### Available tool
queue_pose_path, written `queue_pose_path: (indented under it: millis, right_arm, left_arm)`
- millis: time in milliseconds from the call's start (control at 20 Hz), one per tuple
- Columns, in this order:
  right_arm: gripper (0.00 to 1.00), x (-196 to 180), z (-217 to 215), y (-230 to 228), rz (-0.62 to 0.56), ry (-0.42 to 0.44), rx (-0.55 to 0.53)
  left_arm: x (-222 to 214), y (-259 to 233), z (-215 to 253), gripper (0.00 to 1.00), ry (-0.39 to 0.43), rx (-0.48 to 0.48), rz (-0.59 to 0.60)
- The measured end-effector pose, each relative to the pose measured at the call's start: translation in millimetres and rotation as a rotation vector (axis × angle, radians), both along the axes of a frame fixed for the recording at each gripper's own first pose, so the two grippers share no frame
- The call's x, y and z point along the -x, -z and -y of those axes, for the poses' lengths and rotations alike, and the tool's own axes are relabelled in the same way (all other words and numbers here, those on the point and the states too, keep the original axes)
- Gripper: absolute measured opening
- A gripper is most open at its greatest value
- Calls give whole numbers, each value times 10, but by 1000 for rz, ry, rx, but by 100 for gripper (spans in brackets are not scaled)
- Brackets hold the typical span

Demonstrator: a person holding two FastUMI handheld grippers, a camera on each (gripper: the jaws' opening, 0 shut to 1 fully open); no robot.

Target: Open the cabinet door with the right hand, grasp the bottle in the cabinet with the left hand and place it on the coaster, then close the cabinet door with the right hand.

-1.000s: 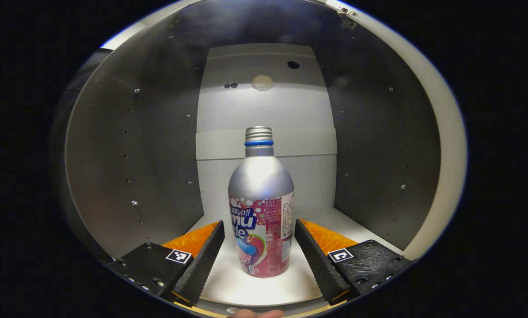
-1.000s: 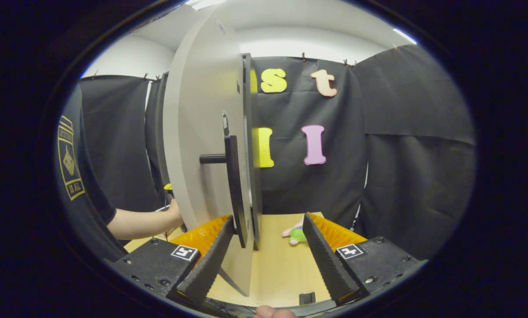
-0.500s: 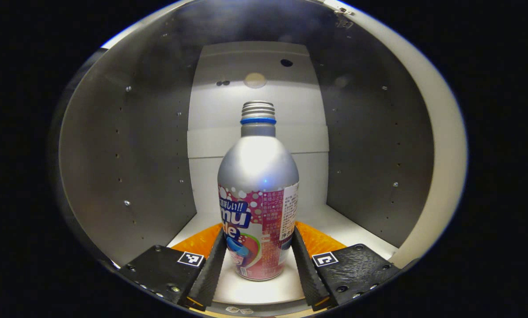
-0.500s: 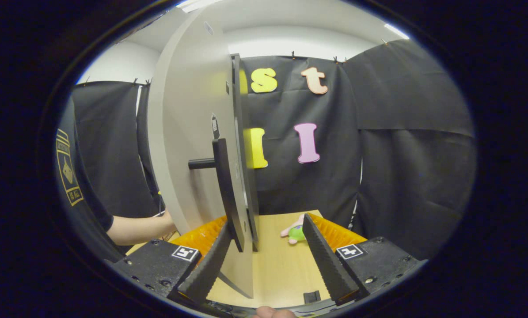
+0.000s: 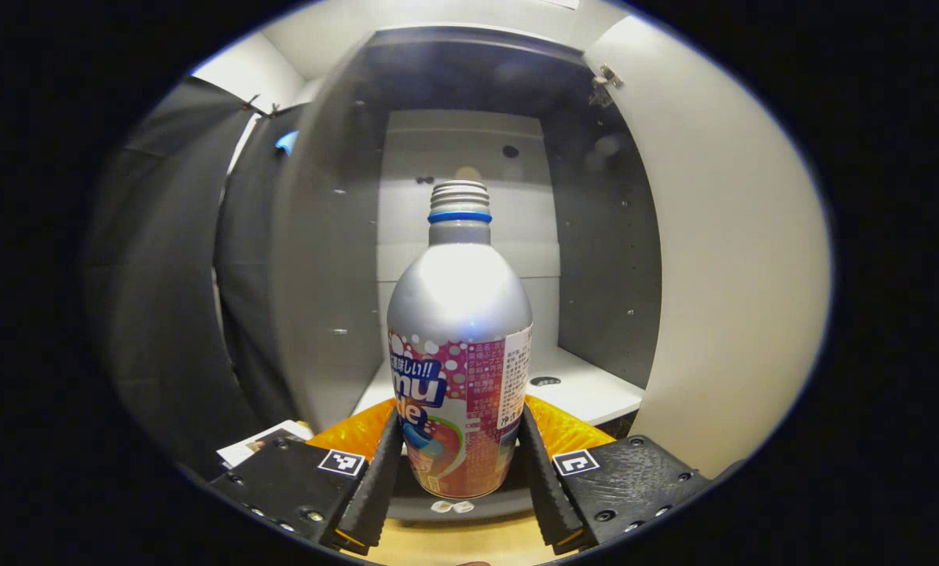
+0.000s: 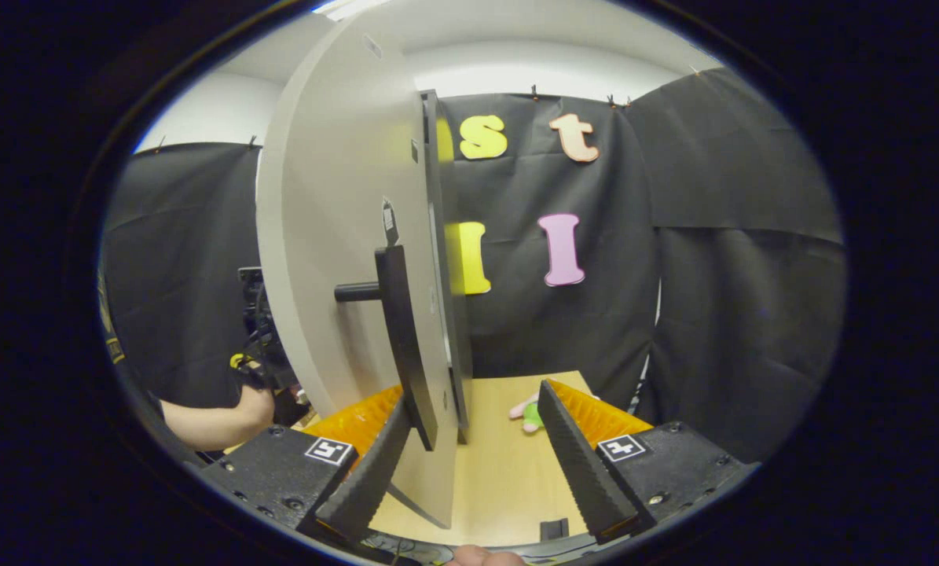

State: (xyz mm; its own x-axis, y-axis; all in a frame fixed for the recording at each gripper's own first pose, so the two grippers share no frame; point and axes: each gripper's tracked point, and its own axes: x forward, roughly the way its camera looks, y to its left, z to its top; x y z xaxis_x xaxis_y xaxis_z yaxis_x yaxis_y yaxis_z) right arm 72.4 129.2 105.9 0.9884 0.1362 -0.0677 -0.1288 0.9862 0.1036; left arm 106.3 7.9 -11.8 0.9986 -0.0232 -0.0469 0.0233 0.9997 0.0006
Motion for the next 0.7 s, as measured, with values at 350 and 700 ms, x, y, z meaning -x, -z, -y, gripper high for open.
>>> queue_pose_path:
  millis: [350,700]
  right_arm:
    - [94,-97,-84,4,-20,-179,-8]
    - [94,-122,-97,6,-85,-185,28]
  left_arm:
    - [1127,691,-552,72,-200,-9,-95]
    - [1415,1864,-931,72,-274,-15,-170]
